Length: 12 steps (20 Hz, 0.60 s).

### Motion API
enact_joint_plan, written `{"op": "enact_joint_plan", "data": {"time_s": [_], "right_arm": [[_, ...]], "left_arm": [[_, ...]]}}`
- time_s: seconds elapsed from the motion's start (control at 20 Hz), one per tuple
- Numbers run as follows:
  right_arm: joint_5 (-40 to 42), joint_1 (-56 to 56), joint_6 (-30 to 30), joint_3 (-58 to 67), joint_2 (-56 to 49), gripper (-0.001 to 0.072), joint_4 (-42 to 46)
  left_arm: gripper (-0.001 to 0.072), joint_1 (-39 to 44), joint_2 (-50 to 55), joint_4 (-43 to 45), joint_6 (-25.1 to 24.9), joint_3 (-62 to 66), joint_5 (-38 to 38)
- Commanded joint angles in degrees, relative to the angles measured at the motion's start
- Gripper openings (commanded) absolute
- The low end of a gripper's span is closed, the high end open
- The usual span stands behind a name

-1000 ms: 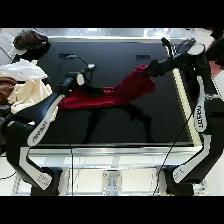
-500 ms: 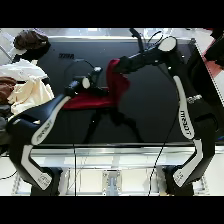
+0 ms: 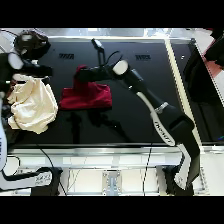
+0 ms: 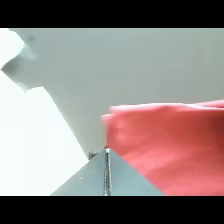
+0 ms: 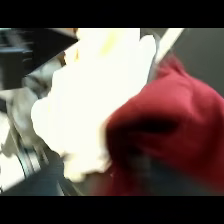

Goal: Fold the shirts.

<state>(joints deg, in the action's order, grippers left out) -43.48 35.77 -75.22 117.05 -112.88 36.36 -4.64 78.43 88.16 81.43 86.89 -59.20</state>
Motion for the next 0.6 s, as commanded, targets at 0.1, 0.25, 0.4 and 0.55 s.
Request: {"op": "enact_joint_plan", "data": {"time_s": [0.1,0.25,0.4,0.55], "right_arm": [[8.63,1.79,-0.11,0.57,1.11,0.0679,7.93],[-6.38,-8.39,-11.76,0.55,4.72,0.0534,34.38],[-13.92,-18.93,-25.92,-4.87,4.37,0.0549,32.85],[-16.48,-25.14,-22.84,-11.19,0.83,0.0549,14.21]], "left_arm": [[0.0009,-4.39,-4.17,0.09,-0.04,-0.02,-1.75],[0.0008,-4.31,-4.15,0.07,-0.04,-0.07,-1.73],[0.0009,-4.31,-4.15,0.04,-0.02,-0.09,-1.70],[0.0009,-4.26,-4.15,-1.31,-0.04,-0.09,-1.73]]}}
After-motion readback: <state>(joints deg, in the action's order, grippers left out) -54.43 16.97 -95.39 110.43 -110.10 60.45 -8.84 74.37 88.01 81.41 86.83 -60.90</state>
